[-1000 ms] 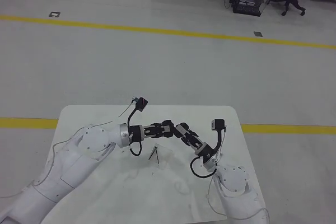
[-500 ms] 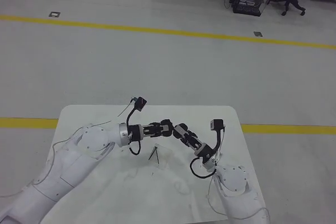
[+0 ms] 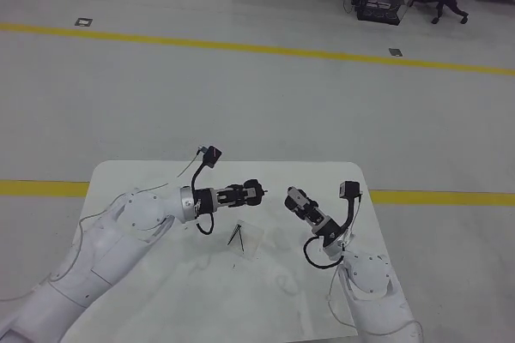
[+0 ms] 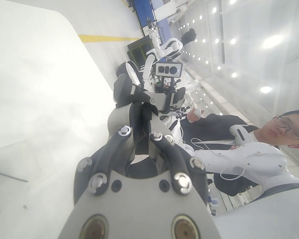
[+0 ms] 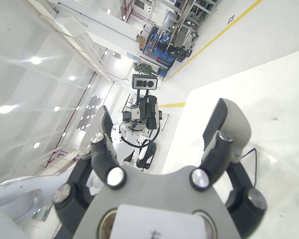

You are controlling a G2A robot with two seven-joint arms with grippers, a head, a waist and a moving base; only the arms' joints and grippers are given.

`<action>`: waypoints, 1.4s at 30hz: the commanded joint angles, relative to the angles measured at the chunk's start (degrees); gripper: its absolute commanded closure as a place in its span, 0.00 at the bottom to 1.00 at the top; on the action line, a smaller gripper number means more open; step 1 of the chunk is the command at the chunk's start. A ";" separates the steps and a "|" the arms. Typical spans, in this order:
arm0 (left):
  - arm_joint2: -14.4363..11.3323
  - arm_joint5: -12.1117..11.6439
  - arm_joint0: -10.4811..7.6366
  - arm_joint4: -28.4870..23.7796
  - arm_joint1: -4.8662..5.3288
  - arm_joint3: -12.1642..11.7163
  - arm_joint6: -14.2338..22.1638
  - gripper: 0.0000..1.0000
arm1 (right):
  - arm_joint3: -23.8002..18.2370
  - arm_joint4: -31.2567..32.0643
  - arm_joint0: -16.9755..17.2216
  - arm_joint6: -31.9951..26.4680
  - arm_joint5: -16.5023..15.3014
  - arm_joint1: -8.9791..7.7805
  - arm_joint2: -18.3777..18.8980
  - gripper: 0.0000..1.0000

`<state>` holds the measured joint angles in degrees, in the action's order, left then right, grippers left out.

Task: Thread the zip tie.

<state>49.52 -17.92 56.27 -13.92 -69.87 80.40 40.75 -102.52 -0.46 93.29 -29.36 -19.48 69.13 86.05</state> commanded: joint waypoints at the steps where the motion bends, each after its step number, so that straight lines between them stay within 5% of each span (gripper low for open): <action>1: 0.09 0.05 0.07 -0.04 0.02 0.02 -0.16 1.00 | 0.23 -0.10 0.16 0.17 0.00 -0.06 0.35 0.00; 16: 0.09 1.15 0.53 3.01 0.24 1.12 -1.69 1.00 | 0.69 1.00 0.28 -0.02 0.17 -0.29 0.86 0.00; 19: 0.78 2.06 0.70 7.07 0.61 1.94 -3.42 1.00 | 1.32 2.17 -0.16 -3.61 2.76 -0.63 0.94 0.00; 23: 3.36 3.51 1.92 11.20 1.59 3.85 -4.62 1.00 | 2.19 7.87 -2.42 -18.19 9.16 -1.84 0.77 0.00; 27: 6.36 5.36 3.82 14.68 2.67 6.22 -5.21 1.00 | 3.47 6.44 -4.13 -27.57 13.94 -2.43 -0.04 0.00; 30: 8.14 7.10 4.96 17.38 3.39 8.26 -4.82 1.00 | 3.53 6.27 -4.30 -28.49 14.56 -2.49 -0.05 0.00; 37: 8.08 7.17 5.08 17.33 3.37 8.23 -5.00 1.00 | 3.51 6.21 -4.30 -28.27 14.61 -2.48 -0.13 0.00; 42: 8.39 7.83 5.22 18.30 3.39 7.38 -7.71 1.00 | 4.82 4.87 -7.64 -30.26 18.88 -2.49 -2.94 0.00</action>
<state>57.52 -10.25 61.54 3.86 -66.56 87.94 33.58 -98.20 4.34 86.52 -59.09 -1.80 66.66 83.65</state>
